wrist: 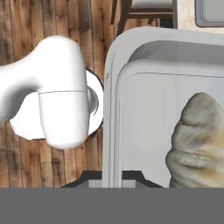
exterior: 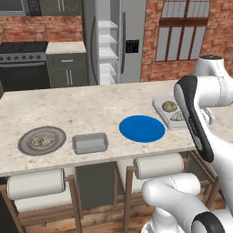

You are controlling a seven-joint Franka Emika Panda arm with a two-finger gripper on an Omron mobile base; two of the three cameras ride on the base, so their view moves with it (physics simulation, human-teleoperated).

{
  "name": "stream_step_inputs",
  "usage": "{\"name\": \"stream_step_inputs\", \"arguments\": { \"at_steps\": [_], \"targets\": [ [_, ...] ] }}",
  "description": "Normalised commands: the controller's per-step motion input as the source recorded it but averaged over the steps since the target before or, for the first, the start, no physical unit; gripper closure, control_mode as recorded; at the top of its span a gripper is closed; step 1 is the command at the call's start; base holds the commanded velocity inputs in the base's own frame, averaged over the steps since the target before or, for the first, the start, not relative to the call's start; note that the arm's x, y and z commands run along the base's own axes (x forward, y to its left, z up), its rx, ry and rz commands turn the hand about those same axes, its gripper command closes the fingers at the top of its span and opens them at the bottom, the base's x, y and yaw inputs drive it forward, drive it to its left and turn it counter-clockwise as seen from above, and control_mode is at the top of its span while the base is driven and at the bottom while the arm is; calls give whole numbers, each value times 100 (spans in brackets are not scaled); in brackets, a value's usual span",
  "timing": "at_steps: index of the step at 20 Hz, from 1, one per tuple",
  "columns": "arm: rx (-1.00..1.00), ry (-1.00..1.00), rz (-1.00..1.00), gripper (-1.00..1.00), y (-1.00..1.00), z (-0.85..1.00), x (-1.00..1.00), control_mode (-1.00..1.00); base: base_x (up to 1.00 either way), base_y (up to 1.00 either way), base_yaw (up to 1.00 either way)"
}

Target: Place two dumplings into each of the tupperware containers and then place the containers in the fridge.

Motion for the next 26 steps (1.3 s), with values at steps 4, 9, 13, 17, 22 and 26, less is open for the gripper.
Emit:
{"name": "stream_step_inputs", "arguments": {
  "at_steps": [4,9,13,17,22,26],
  "targets": [
    [0,0,0,100,0,38,-35,-100,0,0,0],
    [0,0,0,100,0,23,-24,-100,0,0,0],
    [0,0,0,100,0,3,-22,-100,0,0,0],
    [0,0,0,100,0,0,-22,-100,0,0,0],
    [0,0,0,100,0,0,-32,-100,0,0,0],
    [0,0,0,100,0,0,0,100,-53,0,0]
  ]
}}
